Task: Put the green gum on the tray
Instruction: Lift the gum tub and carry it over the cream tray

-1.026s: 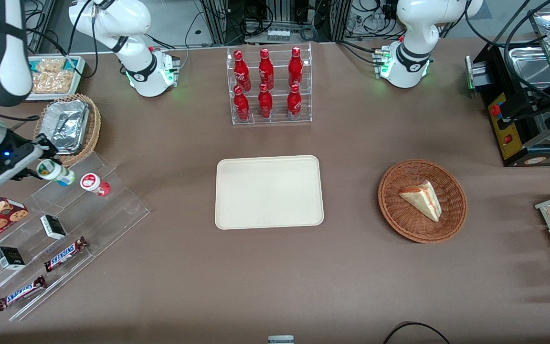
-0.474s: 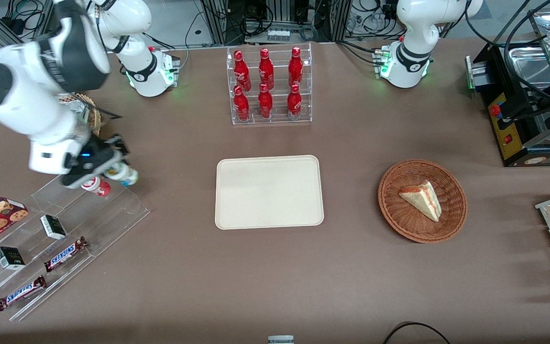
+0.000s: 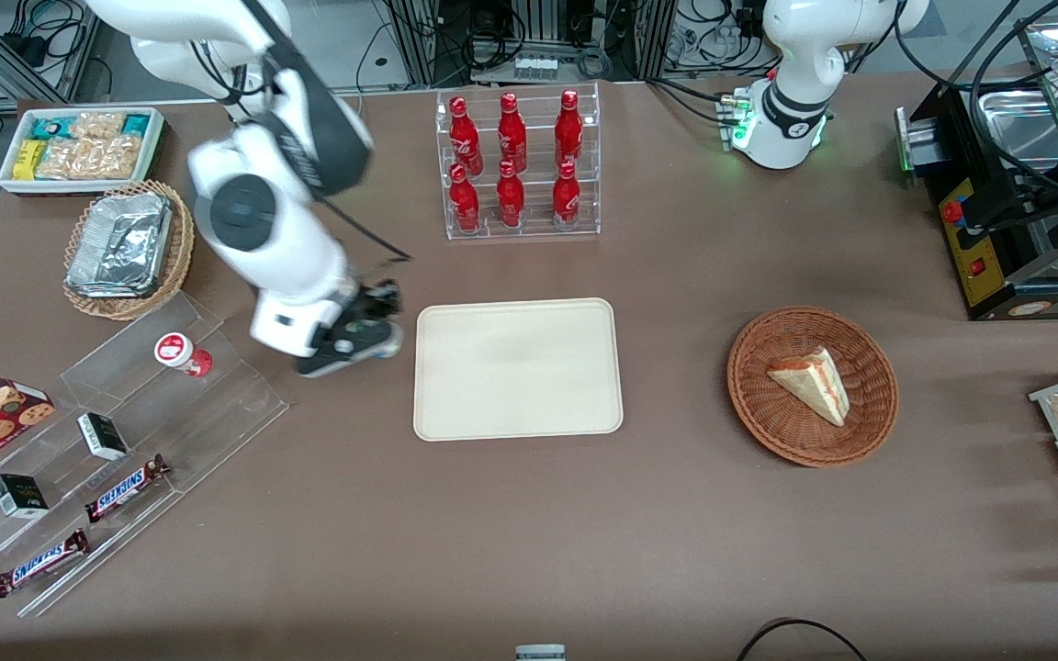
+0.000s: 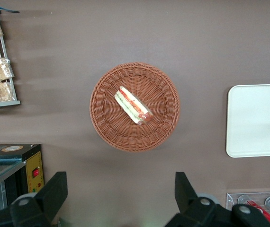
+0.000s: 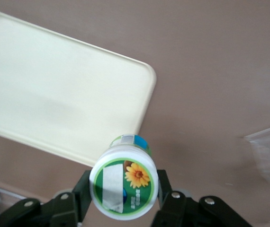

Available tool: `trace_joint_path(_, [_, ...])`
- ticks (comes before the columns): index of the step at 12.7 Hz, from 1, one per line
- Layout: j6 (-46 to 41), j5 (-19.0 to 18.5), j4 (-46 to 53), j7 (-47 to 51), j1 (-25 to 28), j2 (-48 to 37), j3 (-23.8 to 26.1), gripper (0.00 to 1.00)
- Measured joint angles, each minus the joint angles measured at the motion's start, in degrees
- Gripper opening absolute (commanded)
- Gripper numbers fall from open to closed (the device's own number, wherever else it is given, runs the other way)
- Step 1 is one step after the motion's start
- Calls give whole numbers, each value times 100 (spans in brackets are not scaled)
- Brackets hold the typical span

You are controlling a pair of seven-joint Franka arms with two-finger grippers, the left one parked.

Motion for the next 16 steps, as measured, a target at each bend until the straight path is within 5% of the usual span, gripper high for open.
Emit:
trace_joint_path(4, [911, -1, 246, 1353, 710, 812, -7, 0])
trace_joint_path(10, [2024, -30, 261, 1979, 1249, 1711, -35, 0])
trace_joint_path(16, [2231, -695, 264, 2693, 1421, 1993, -46, 0])
